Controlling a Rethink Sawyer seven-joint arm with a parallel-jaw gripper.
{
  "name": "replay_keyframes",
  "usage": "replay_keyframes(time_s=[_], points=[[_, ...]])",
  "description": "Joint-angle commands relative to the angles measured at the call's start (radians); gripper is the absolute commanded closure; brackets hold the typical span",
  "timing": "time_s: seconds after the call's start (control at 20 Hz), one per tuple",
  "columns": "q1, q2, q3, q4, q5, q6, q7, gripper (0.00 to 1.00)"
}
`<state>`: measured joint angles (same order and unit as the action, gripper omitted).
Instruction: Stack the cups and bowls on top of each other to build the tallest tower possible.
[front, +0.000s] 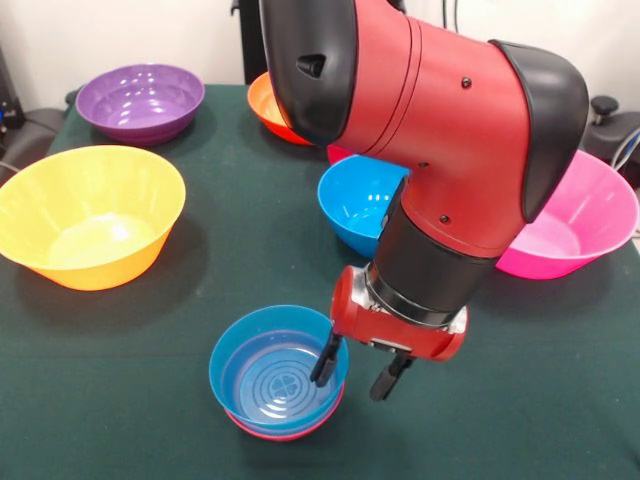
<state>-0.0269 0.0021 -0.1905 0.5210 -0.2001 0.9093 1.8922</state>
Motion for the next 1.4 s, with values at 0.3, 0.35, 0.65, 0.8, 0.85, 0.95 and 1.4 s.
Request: replay_keyframes(time_s=[0.3,0.35,0.65,0.8,0.85,0.95,1.4], points=[[-0.017,-0.018,0.07,0.031,-0.012,0.153,-0.202,0.0],[-0.013,-0.055,0.065,0.054,-0.007,0.172,-0.21,0.0],[-0.001,-0.112,0.05,0.099,-0.012,0.215,-0.216,0.0],[0.004,-0.128,0.051,0.106,-0.012,0.244,-0.21,0.0],[0.005,-0.127,0.054,0.109,-0.011,0.249,-0.202,0.0],[0.01,-0.121,0.059,0.1,-0.009,0.265,-0.183,0.0],[0.034,-0.098,0.09,0.074,0.011,0.274,-0.093,0.0]])
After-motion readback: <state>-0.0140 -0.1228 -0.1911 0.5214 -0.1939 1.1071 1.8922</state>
